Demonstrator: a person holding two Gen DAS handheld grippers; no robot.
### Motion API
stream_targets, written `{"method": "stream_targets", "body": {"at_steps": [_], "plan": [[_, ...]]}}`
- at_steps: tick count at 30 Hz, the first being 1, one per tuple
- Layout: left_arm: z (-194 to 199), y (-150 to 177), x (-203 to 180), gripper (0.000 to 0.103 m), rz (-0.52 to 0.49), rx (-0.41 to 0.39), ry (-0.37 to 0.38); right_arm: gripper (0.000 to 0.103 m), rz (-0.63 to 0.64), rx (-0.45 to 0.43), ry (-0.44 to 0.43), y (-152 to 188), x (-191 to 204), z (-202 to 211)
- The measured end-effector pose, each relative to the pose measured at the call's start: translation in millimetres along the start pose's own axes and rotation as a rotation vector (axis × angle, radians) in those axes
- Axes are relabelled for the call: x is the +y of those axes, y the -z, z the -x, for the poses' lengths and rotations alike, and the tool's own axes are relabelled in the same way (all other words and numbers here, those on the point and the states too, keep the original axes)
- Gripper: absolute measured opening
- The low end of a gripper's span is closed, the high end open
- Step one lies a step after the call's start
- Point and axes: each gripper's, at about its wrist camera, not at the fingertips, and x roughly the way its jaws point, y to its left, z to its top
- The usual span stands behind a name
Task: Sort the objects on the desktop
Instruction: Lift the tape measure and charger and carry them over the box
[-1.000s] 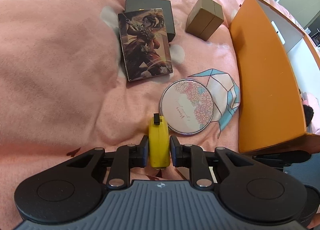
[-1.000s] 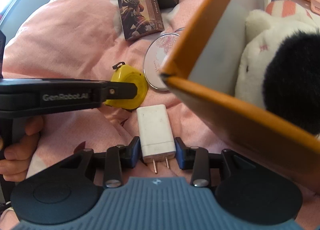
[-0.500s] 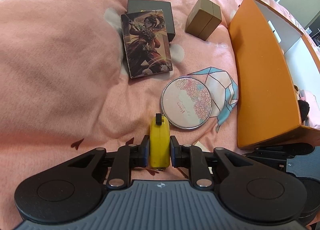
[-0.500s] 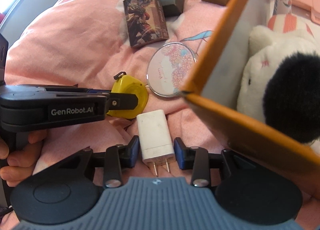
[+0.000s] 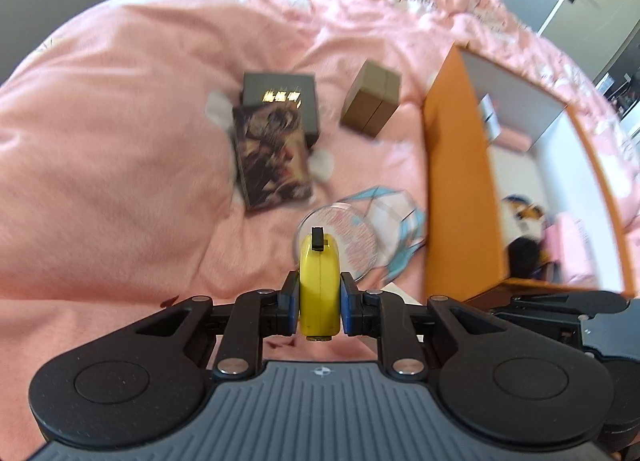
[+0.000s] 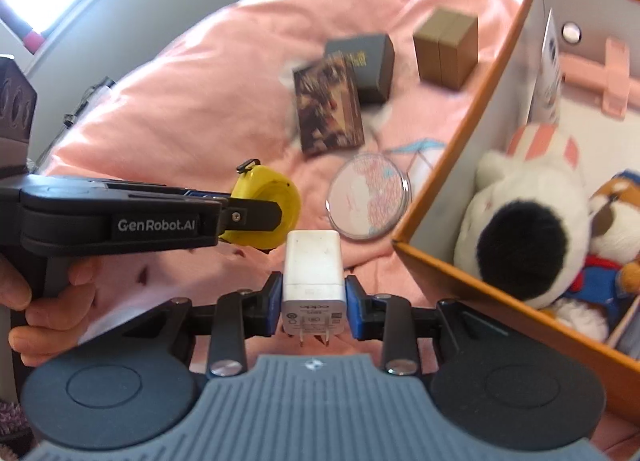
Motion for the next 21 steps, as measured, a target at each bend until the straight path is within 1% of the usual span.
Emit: {"method": "stream_targets", "body": {"at_steps": [1, 2, 4, 8, 11, 12, 16, 18, 21], "plan": [[3, -2, -2, 0.022, 0.006, -0.009, 0.01, 0.034, 0.003, -0.014, -0.001, 0, 1, 7], [11, -5, -4, 0.022, 0.007, -0.02, 0.018, 0.034, 0.006, -0.033, 0.002, -9, -8, 8], [21, -10, -12, 0.022, -0.002, -0.045, 0.025, 0.034, 0.007, -0.072, 0.003, -22, -7, 7], [40, -21, -30, 0.022, -0.028, -0.093, 0.053, 0.034, 0.017, -0.178, 0.04, -26, -5, 41], [49, -32, -43, 0.022, -0.048, -0.128, 0.083, 0.034, -0.023, -0.249, 0.05, -32, -9, 62], [52, -36, -48, 0.022, -0.053, -0.138, 0.092, 0.034, -0.035, -0.274, 0.069, -31, -11, 74], [53, -49, -74, 0.022, -0.104, -0.154, 0.122, 0.034, -0.079, -0.374, 0.181, -33, -21, 94], [48, -57, -90, 0.022, -0.138, -0.147, 0.133, 0.034, -0.118, -0.404, 0.22, -33, -31, 104], [33, -69, -114, 0.022, -0.176, -0.13, 0.153, 0.034, -0.159, -0.423, 0.3, -34, -46, 102]]}}
